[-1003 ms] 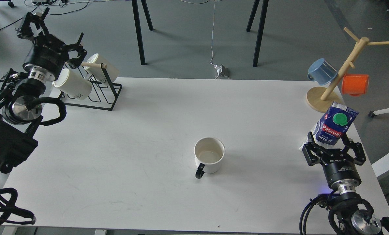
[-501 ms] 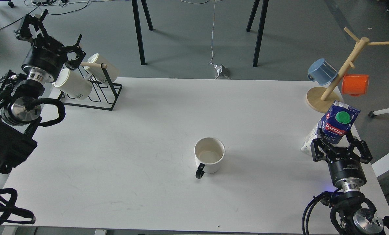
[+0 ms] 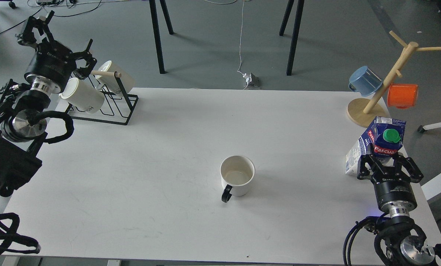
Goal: Place cup and milk with both arms
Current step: 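Close the right gripper around the milk carton and lift it, then carry the milk carton beside the white mug and lower it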
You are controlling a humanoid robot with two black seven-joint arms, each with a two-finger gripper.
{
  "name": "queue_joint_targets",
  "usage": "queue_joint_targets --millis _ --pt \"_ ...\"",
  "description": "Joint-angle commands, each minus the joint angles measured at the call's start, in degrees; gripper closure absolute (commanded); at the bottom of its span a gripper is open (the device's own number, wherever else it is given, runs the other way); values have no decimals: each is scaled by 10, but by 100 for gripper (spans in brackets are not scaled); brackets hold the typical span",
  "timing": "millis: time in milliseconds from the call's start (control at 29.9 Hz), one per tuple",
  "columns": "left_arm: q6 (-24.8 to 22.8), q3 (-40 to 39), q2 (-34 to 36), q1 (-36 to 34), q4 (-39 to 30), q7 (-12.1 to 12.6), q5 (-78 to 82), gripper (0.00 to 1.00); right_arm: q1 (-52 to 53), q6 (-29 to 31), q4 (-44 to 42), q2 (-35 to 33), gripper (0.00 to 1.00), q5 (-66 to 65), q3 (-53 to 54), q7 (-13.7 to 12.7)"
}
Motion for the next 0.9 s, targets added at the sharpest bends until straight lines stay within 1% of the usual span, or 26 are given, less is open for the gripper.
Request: queue_joint_targets --millis 0,201,301,468,602,869 --pt "0 0 0 0 0 0 0 0 -8 0 33 0 47 -3 -7 -2" --pt "0 0 3 0 0 0 0 0 -59 0 132 3 46 -44 -58 -2" --pt "0 0 3 0 0 0 0 0 -65 0 157 5 46 -74 -93 -1" --pt "0 0 7 0 1 0 0 0 -61 0 160 41 46 -102 -153 -2" --pt "0 1 17 6 1 0 0 0 -57 0 155 86 46 -162 -190 -1" --pt "-2 1 20 8 1 0 0 0 -55 0 146 90 46 -186 -219 -1"
